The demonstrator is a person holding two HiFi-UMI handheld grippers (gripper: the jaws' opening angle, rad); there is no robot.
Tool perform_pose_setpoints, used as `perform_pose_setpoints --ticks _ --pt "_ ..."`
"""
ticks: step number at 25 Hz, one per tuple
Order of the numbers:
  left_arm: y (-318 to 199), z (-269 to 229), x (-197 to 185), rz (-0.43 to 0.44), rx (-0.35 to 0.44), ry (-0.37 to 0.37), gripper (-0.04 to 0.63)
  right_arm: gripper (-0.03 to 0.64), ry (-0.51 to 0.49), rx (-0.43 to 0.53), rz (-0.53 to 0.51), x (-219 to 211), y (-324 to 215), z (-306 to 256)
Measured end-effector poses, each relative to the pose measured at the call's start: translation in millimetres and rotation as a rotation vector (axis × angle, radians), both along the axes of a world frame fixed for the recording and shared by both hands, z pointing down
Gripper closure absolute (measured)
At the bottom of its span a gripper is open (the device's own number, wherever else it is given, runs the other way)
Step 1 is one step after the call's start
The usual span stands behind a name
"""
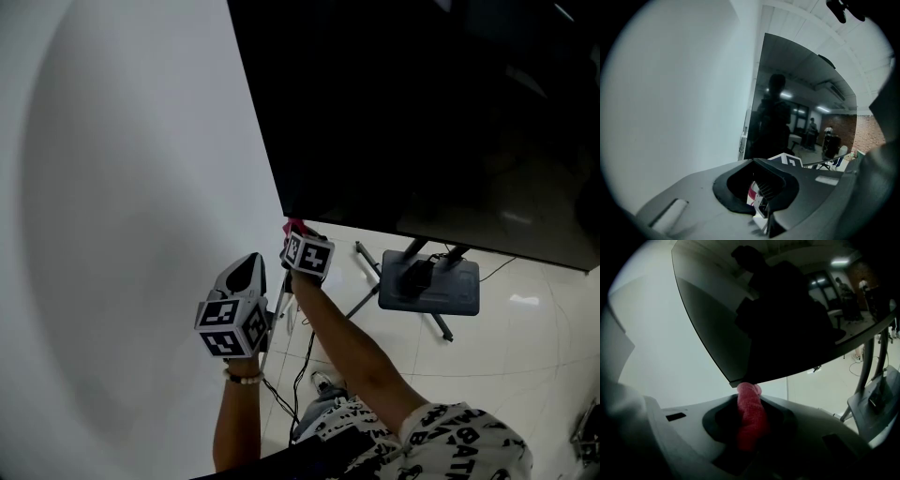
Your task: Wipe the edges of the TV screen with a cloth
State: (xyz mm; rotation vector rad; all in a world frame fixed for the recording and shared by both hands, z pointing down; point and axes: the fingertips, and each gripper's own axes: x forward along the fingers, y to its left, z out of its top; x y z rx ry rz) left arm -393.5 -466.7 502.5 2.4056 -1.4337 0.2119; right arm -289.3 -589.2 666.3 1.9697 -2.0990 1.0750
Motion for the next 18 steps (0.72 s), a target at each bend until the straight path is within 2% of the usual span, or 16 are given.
perform_pose_setpoints --ticks 14,18 --pt "8.2 17.5 56.4 0.127 -0.029 0.020 0.609 0.535 0.012 0.030 0.031 65.8 30.1 -18.9" --pt "16.1 22.1 79.1 0.163 -0.040 0.018 0.609 0.535 0.003 0.001 0.050 94.0 45.3 -20.2"
